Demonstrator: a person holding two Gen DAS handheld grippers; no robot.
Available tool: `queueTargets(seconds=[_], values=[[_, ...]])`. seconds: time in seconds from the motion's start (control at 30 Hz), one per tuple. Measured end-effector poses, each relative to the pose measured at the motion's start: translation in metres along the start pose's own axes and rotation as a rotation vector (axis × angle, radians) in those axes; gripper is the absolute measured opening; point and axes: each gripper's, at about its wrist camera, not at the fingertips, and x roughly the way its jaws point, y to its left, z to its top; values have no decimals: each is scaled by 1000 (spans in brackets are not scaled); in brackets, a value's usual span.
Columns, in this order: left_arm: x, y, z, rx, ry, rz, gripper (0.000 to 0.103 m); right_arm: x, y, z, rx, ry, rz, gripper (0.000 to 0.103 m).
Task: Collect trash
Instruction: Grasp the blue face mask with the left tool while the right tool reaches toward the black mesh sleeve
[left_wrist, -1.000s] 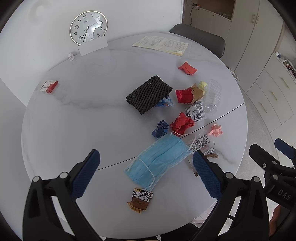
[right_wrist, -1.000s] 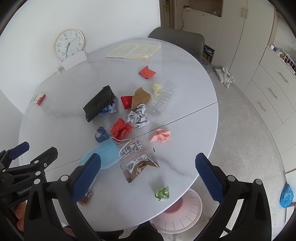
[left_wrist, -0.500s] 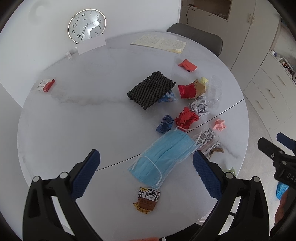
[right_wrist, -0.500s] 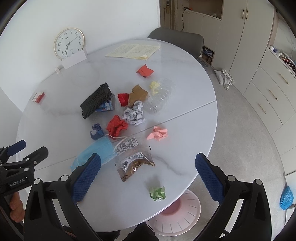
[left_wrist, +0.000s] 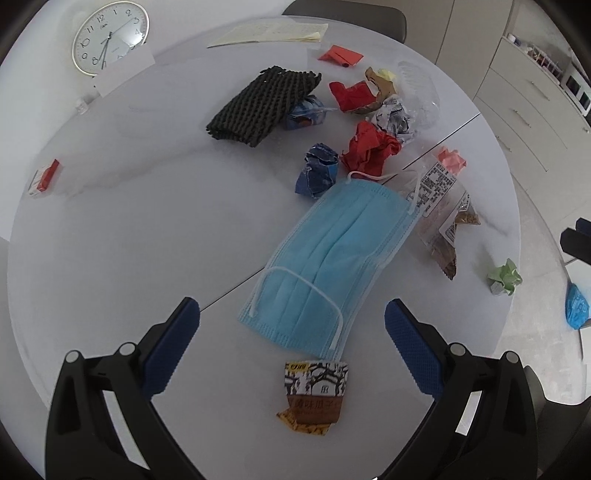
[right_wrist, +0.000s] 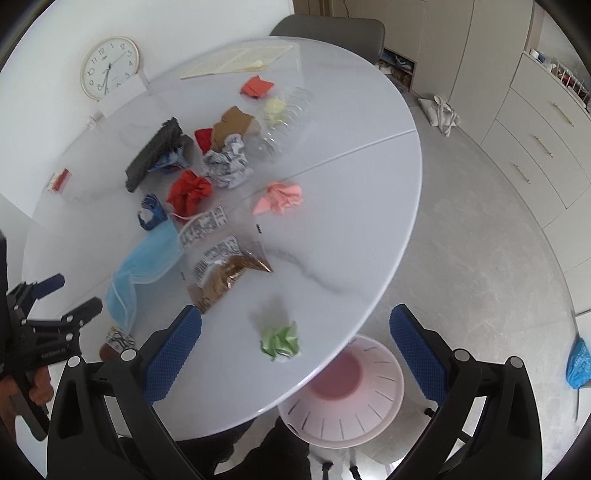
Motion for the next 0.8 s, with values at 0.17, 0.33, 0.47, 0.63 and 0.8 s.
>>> queueTargets(seconds=[0.17,0.33,0.47,0.63,0.8], values=[[33,-8,19,43,-20,-48,92,-6,-1,-4,44,5,-30,101],[56,-14,23,114,-12,-85,77,-9,11,-5,63,2,-52,101],[58,-9,23,115,-34,-131,56,-8,25,0,56,-1,-54,101],[58,4,23,90,-29,-190,15,-7,49,17,26,-26,-41,101],[56,14,17,115,-52,-220,5,0,73,37,-3,-34,-34,101]])
